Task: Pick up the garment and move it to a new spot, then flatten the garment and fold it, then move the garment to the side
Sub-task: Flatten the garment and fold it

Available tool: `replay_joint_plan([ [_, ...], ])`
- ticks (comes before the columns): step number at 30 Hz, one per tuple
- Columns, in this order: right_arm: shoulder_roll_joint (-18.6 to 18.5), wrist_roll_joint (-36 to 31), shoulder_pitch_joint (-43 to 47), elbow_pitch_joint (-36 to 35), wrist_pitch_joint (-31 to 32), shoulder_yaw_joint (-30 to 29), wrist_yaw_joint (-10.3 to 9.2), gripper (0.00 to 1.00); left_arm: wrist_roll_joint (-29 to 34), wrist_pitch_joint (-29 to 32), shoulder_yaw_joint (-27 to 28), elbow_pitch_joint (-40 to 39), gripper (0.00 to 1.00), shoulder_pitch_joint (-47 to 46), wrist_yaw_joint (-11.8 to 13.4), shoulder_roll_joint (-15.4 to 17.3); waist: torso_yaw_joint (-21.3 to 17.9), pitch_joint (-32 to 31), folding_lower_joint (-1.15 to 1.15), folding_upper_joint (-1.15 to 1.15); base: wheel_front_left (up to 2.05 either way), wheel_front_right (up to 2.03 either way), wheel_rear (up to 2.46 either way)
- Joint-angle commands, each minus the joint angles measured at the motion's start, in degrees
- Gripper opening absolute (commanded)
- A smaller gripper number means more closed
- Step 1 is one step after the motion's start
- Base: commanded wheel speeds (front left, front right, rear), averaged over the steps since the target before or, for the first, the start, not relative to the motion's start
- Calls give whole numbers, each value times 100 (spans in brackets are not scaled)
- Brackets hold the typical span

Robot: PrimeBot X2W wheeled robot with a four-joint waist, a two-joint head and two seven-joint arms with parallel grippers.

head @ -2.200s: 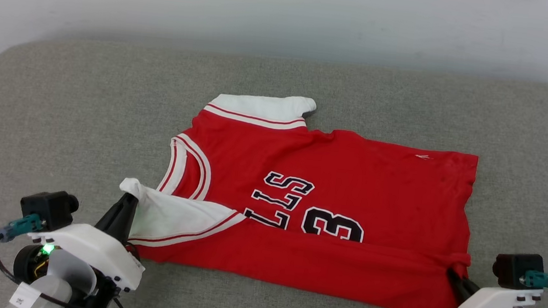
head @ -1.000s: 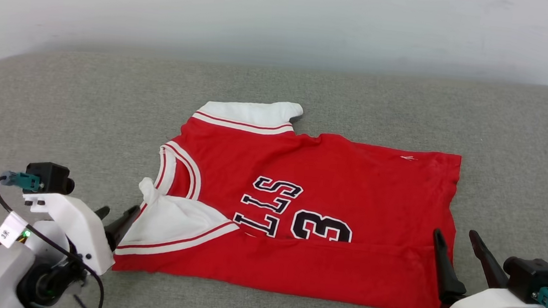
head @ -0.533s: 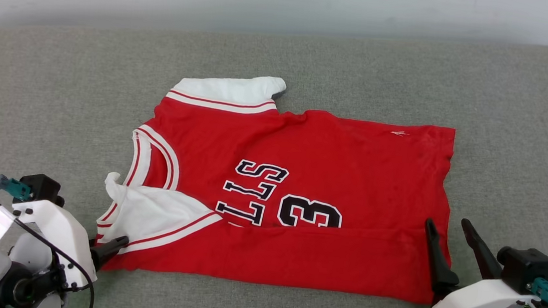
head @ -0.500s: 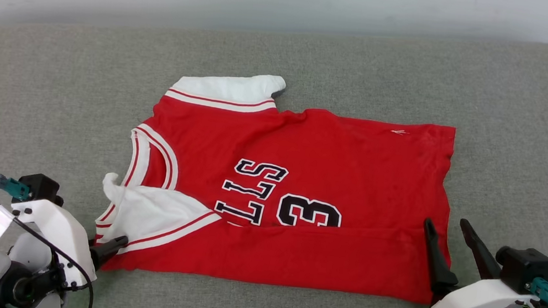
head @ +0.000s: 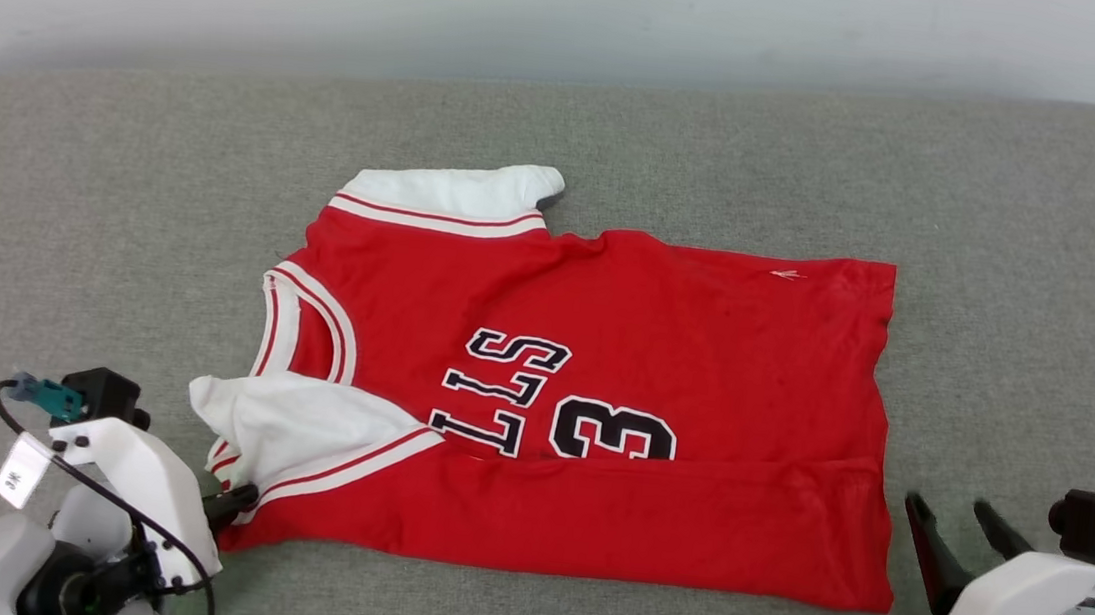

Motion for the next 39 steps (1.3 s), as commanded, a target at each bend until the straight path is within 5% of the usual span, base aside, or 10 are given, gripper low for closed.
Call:
replay_joint_plan([
  [1,-129,44,91,6,396,-22,-4,100,94,-52,-94,-60,0,139,5,-88,69,-87,0,0,0,0,0],
  [7,-450,232,122,-286,1970,73,-4,100,364,-389,-4,-483,0,-15,30,74,227,-92,0,0,0,0,0],
  [20,-260,483,-170,406,3011,643,-2,100,541,-625,-7,-873,0,-200,97,-46,446,227,0,0,0,0,0],
  [21,-255,496,-172,471,3061,685,-1,30,551,-639,-12,-862,0,-187,102,-61,456,223,0,0,0,0,0],
  [22,-245,548,-176,511,3074,691,5,0,561,-655,-17,-853,0,-170,120,-78,465,215,0,0,0,0,0],
  [31,-486,689,-162,268,2945,583,-3,0,538,-1029,39,-811,0,221,176,-186,467,-256,0,0,0,0,0],
  [39,-663,795,197,-31,3049,709,-3,0,504,-1357,62,-1029,0,916,493,-187,478,-912,0,0,0,0,0],
])
